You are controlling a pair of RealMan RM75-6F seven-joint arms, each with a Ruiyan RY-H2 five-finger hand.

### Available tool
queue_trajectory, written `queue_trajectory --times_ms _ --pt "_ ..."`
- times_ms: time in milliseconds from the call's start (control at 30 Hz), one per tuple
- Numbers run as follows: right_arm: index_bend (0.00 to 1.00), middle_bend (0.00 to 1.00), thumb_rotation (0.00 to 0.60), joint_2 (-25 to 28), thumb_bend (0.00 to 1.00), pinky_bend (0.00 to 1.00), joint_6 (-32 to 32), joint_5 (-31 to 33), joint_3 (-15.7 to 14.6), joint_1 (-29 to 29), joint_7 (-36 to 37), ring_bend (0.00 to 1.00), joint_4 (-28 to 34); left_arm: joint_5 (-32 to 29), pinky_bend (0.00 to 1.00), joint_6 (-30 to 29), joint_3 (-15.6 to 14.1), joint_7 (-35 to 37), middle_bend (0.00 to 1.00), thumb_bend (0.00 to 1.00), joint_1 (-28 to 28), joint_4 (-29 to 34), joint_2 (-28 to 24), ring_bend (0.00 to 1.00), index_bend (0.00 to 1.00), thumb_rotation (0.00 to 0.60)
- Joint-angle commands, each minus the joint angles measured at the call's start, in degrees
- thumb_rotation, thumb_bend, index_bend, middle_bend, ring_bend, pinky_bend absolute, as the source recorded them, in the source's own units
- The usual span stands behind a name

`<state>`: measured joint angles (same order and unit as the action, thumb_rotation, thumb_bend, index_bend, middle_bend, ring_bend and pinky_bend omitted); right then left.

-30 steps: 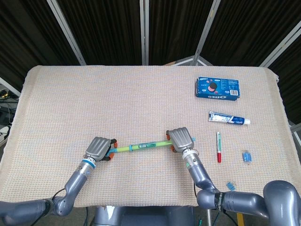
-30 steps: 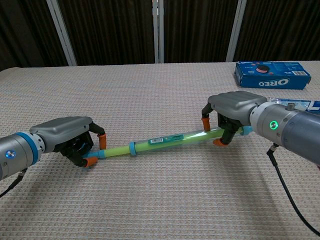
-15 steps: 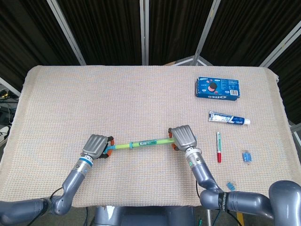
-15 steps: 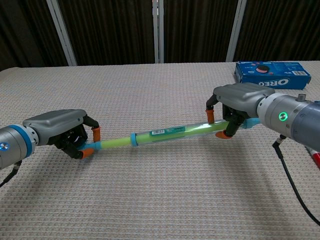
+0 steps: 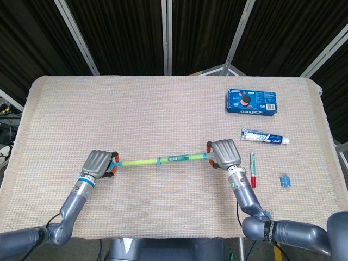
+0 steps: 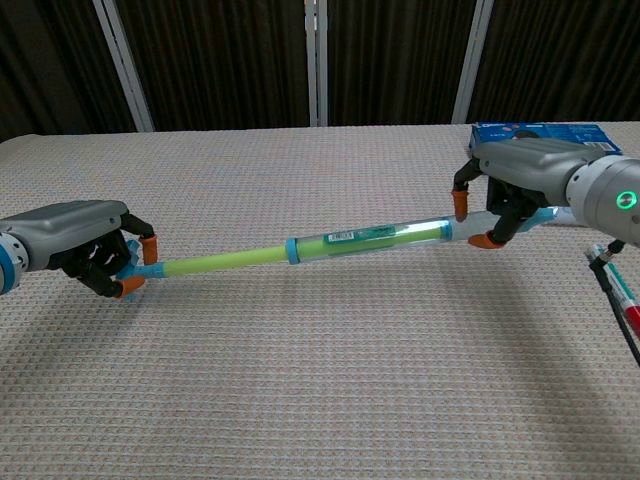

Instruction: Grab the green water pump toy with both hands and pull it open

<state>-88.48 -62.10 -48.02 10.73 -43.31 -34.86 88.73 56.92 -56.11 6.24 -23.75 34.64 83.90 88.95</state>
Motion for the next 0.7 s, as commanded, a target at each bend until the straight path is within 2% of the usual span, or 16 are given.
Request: queue_trajectory --times_ms 33,333,700 --pt "0.75 1.00 0.600 1.74 0.45 1.00 0.03 -0.94 0.02 0.95 1.77 1.00 0.42 0.21 0.98 0.38 -0.32 1.16 0.83 0.50 -0.46 -0.69 -0.81 0.77 0.74 0.600" --pt "0.75 1.00 0.600 5.80 0.45 1.00 -0.14 -2.31 -0.24 3.07 4.85 1.00 1.11 0.59 0.98 1.80 -1.07 5.35 0.83 0.50 -1.83 -4.78 -1.86 0.77 0.74 0.600" --pt "0.75 1.00 0.600 8.18 0.45 1.00 -0.33 -2.80 -0.17 4.10 5.87 1.00 1.77 1.47 0.98 2.21 -1.16 7.44 0.83 0.51 -2.51 -6.37 -2.70 0.77 0.74 0.600"
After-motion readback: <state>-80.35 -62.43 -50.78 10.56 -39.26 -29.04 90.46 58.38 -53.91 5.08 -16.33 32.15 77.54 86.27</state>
